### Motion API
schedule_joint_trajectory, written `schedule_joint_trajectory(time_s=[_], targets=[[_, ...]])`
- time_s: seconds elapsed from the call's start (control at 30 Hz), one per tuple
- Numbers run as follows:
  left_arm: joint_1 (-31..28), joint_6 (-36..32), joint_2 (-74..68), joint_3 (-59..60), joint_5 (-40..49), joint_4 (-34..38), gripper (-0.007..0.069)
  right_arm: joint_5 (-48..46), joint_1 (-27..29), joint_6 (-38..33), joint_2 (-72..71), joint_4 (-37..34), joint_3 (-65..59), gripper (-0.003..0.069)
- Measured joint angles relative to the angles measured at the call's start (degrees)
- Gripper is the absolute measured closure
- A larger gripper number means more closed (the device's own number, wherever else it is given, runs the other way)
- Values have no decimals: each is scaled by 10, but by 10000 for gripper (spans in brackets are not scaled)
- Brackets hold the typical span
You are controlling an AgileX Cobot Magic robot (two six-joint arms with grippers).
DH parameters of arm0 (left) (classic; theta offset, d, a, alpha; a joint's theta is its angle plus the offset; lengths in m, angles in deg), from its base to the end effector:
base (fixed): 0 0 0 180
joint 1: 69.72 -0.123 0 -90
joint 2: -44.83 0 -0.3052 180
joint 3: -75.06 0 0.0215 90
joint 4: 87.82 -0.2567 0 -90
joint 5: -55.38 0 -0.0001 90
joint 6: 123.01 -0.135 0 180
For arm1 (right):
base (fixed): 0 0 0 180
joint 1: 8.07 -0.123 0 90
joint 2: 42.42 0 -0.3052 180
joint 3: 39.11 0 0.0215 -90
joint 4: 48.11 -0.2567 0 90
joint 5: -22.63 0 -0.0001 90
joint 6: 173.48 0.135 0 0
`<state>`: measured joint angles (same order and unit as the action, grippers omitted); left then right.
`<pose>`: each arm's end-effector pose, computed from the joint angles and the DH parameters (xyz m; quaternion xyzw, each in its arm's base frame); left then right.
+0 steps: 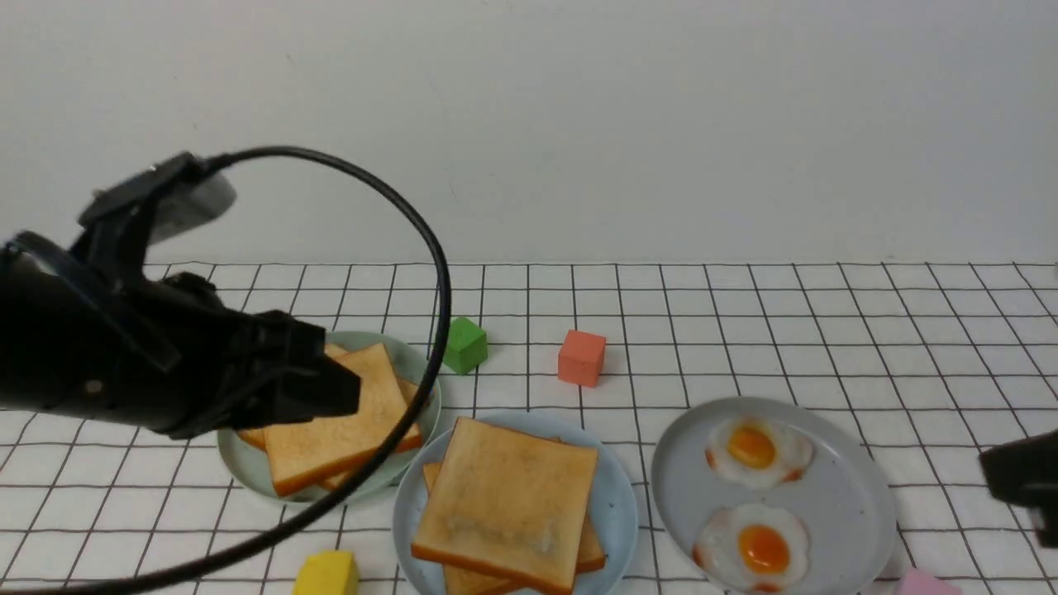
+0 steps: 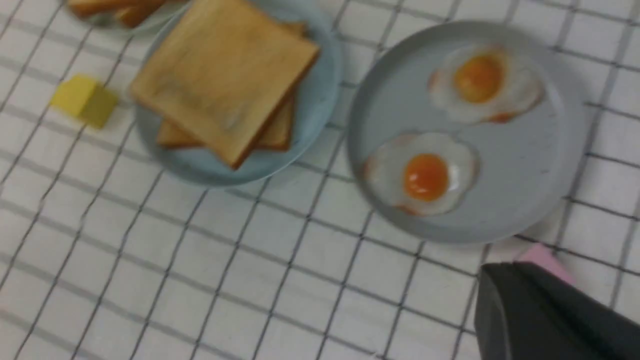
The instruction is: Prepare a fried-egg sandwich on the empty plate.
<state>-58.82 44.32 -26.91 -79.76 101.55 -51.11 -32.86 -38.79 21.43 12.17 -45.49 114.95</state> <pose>0.2297 -0.1036 0.3144 0.0518 0.9089 -0.2798 0.3048 0.1457 0.0807 0.3381 -0.1324 0.9175 0.1246 0.3537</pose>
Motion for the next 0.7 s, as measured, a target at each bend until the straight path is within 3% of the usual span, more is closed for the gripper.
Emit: schedule_joint_trajectory(time_s=[0.1, 0.17, 0.37, 0.5, 0.7], targets=[[0, 51, 81, -5, 28, -51, 610, 31, 0, 33, -55, 45, -27, 671], [0, 73, 114, -5, 39, -80, 638, 51, 0, 35, -78, 51, -44, 671], [0, 194, 269, 27, 133, -253, 638, 194, 0, 39, -250, 57, -189, 671], [0, 217, 348, 101, 158, -345, 638, 308, 0, 39, -314, 82, -296, 669], [0, 222, 413, 164, 91, -367, 638, 426, 0, 42, -330, 164, -384, 666]])
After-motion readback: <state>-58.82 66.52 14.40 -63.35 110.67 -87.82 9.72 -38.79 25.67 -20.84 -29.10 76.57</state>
